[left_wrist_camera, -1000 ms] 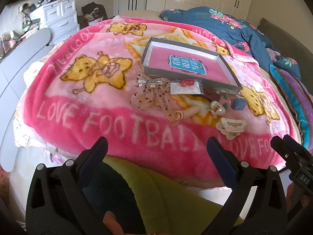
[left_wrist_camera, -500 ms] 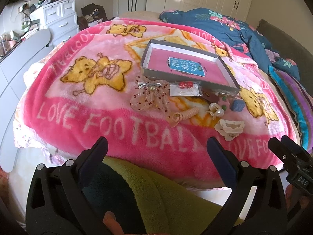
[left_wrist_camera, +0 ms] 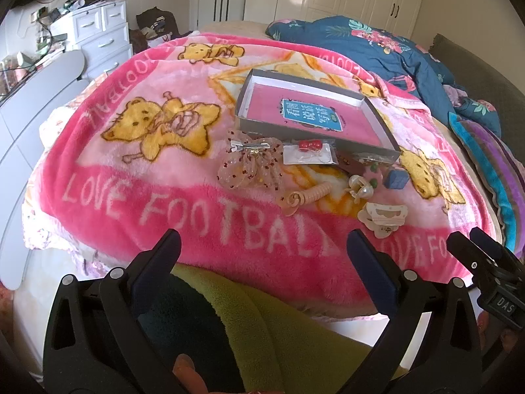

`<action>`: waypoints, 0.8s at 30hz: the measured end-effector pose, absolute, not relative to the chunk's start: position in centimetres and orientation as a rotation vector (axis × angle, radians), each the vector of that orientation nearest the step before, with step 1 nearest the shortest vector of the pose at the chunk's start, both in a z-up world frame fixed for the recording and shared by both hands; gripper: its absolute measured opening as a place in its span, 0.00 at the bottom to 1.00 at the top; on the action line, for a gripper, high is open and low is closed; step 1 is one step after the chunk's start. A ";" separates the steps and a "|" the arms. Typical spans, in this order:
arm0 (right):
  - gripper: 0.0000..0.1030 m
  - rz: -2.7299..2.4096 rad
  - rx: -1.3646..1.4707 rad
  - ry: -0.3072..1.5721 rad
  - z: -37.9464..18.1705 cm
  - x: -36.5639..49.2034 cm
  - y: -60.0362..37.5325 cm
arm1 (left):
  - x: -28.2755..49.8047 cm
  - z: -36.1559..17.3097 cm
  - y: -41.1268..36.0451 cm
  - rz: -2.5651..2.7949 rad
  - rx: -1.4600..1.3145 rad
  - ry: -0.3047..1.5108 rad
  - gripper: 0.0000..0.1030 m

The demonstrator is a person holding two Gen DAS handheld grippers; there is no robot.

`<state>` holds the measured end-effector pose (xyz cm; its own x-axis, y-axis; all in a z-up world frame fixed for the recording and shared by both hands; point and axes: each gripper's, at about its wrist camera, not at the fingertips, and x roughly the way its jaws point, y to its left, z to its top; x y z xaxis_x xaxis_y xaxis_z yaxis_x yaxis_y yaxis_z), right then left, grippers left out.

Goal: Organize jewelry

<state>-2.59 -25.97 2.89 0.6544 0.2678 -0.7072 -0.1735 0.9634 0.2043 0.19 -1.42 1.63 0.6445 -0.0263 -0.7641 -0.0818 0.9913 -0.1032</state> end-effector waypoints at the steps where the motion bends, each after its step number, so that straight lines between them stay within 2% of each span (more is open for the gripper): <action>1: 0.96 0.251 0.123 0.821 2.9 -2.5 -25.9 | 0.2 1.6 -1.4 0.032 -0.133 0.871 0.92; 24: 0.96 0.259 0.115 0.826 2.7 -2.6 -25.2 | 0.2 2.0 -0.4 0.047 -0.157 0.861 0.92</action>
